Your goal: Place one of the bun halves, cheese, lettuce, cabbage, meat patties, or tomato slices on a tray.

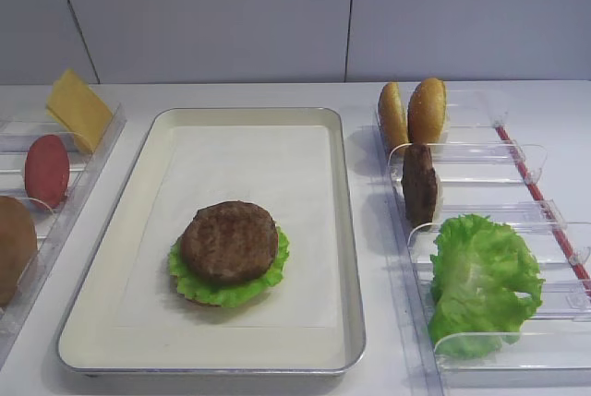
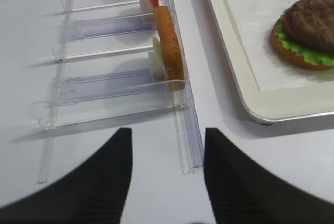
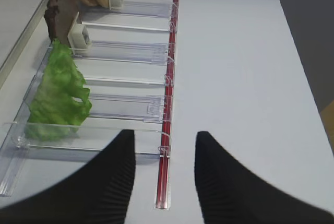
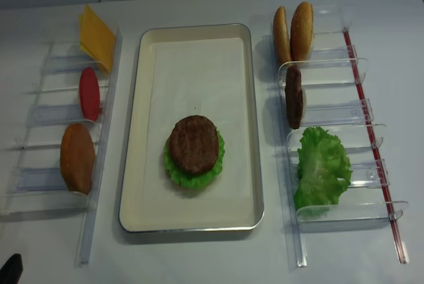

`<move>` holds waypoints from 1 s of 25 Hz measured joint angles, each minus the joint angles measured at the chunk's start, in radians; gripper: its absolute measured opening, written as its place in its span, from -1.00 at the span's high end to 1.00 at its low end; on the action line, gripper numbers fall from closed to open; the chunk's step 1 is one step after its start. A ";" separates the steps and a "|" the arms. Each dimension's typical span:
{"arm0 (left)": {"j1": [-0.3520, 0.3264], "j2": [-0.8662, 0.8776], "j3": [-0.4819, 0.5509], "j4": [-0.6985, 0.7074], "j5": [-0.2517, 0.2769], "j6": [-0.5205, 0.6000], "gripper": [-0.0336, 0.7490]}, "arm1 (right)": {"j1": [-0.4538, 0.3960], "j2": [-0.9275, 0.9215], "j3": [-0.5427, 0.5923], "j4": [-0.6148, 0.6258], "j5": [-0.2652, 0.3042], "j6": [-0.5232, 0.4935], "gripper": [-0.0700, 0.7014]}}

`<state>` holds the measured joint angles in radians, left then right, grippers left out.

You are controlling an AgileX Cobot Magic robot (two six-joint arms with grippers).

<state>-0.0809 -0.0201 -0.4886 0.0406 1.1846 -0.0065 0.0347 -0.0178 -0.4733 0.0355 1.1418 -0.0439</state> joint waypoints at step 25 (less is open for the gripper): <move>0.000 0.000 0.000 0.000 0.000 0.000 0.08 | -0.002 0.000 0.000 0.000 0.000 -0.004 0.09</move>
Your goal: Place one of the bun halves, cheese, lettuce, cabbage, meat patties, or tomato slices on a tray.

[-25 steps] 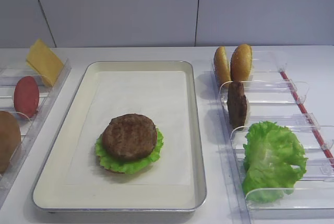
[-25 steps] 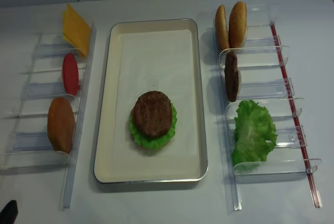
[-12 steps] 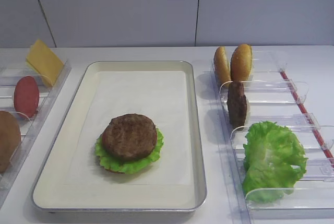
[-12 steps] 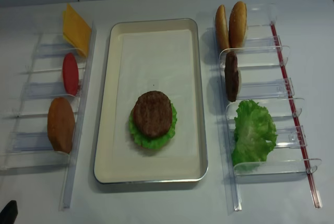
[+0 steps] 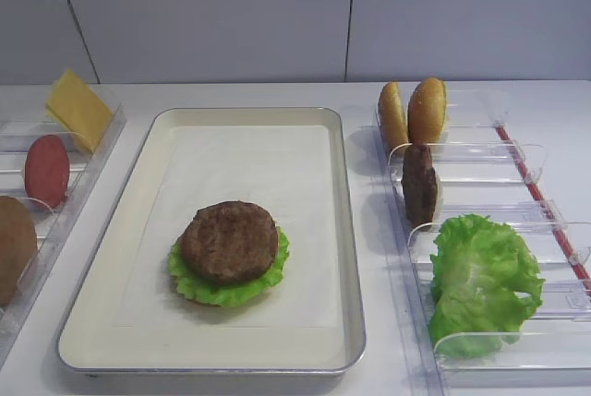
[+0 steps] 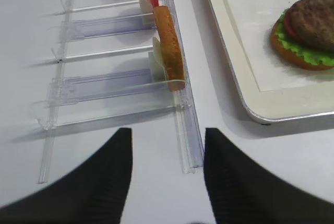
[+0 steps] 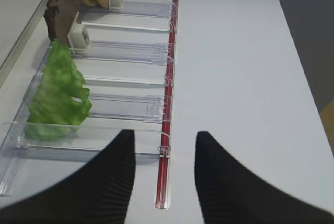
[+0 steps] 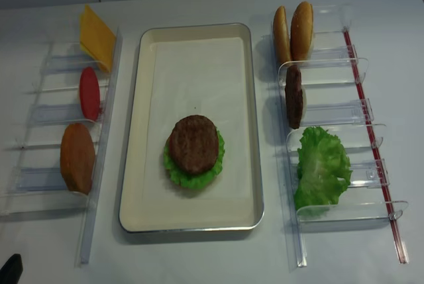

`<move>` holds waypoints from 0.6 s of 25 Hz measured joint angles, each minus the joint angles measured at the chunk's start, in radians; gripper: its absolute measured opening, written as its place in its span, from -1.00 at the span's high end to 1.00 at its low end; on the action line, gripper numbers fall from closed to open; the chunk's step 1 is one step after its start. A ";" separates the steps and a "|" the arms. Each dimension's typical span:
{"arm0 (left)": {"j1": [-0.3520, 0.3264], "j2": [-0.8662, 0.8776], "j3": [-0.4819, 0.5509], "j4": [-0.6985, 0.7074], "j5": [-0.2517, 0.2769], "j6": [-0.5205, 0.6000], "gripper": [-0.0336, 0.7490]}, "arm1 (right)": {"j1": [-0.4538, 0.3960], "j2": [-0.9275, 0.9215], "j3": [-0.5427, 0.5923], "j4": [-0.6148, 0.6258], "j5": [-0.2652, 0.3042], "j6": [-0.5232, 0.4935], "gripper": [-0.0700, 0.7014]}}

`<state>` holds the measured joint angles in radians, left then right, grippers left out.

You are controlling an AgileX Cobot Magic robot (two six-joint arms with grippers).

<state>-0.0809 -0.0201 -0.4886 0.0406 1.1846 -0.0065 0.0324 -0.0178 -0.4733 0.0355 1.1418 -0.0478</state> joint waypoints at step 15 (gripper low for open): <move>0.000 0.000 0.000 0.000 0.000 0.000 0.08 | 0.000 0.000 0.000 0.000 0.000 0.002 0.09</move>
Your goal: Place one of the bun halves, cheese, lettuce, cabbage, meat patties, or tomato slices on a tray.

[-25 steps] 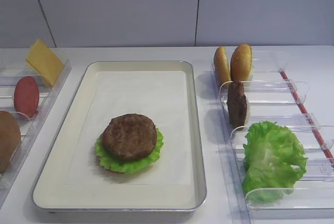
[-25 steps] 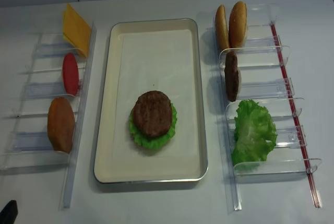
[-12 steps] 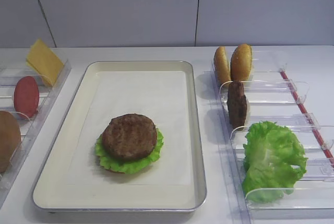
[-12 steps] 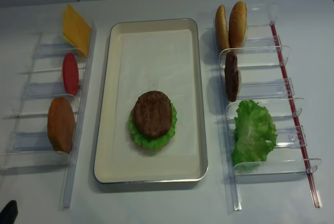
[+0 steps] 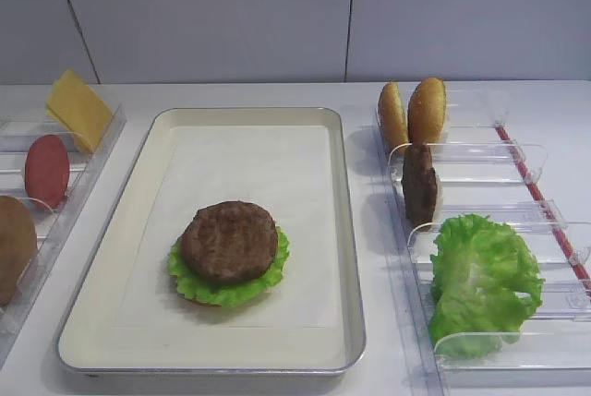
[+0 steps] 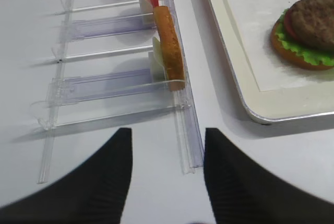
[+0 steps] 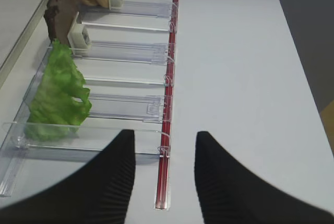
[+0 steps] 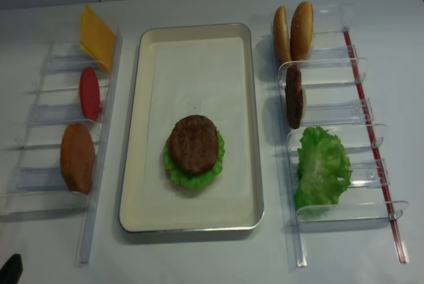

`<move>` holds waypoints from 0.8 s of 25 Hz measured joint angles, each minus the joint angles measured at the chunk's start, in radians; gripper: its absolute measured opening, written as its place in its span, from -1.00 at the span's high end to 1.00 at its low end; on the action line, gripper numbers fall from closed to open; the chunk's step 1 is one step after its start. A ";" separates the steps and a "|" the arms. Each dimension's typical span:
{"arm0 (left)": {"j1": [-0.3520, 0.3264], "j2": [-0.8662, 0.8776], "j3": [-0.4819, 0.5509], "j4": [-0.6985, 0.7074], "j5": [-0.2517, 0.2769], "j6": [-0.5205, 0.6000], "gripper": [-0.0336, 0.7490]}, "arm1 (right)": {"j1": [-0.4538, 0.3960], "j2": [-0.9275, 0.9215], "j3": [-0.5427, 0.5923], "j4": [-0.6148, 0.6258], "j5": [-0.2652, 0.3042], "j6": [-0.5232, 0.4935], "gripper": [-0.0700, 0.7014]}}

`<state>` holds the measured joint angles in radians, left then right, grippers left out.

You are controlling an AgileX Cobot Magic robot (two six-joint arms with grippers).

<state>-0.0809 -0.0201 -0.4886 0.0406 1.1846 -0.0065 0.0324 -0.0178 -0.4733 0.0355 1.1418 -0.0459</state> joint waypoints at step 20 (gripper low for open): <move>0.000 0.000 0.000 0.000 0.000 0.000 0.08 | 0.000 0.000 0.000 0.000 -0.002 0.000 0.10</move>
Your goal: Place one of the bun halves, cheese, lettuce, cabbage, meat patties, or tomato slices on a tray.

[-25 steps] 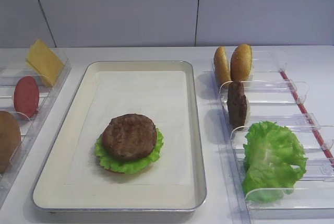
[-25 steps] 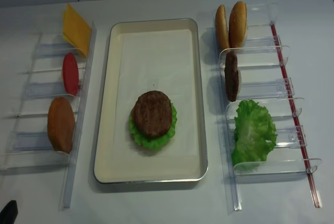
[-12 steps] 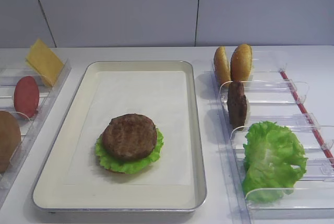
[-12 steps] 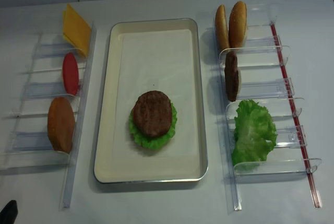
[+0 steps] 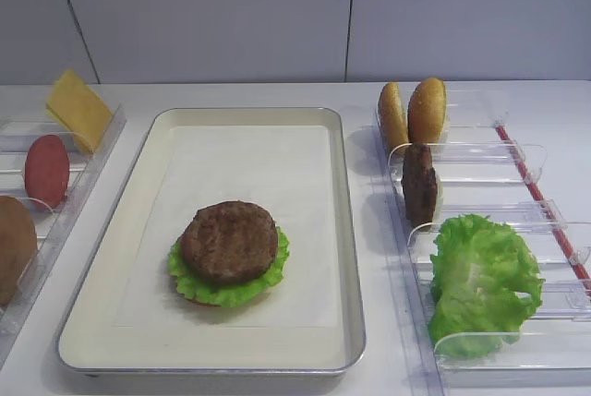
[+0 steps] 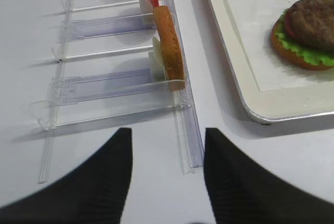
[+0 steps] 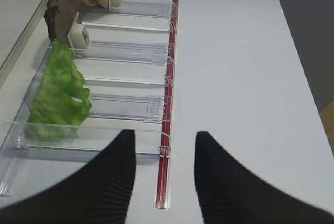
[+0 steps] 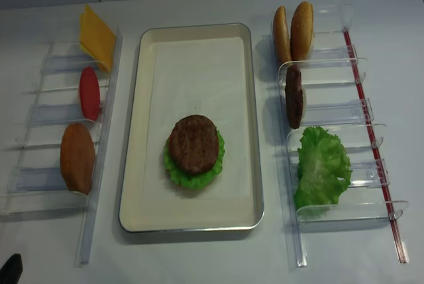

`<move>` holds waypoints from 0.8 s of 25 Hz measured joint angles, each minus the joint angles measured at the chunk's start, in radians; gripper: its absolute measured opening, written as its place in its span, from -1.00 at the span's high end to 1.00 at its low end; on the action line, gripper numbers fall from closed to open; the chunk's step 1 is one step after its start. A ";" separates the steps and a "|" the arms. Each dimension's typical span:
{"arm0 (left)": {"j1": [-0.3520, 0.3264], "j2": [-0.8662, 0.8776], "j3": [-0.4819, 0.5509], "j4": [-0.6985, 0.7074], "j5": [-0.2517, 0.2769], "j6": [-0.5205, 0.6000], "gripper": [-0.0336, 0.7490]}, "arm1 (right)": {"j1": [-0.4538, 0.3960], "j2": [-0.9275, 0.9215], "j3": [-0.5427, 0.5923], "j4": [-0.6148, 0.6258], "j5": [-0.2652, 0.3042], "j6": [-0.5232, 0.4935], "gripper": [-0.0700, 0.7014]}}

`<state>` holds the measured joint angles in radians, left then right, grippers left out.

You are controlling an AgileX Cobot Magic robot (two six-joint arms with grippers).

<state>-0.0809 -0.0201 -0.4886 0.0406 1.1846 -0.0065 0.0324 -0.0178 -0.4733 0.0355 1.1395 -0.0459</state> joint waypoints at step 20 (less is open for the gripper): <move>0.000 0.000 0.000 0.000 0.000 0.000 0.08 | 0.000 0.000 0.000 0.000 0.000 0.000 0.12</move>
<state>-0.0809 -0.0201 -0.4886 0.0406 1.1846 -0.0065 0.0324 -0.0178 -0.4733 0.0355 1.1395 -0.0459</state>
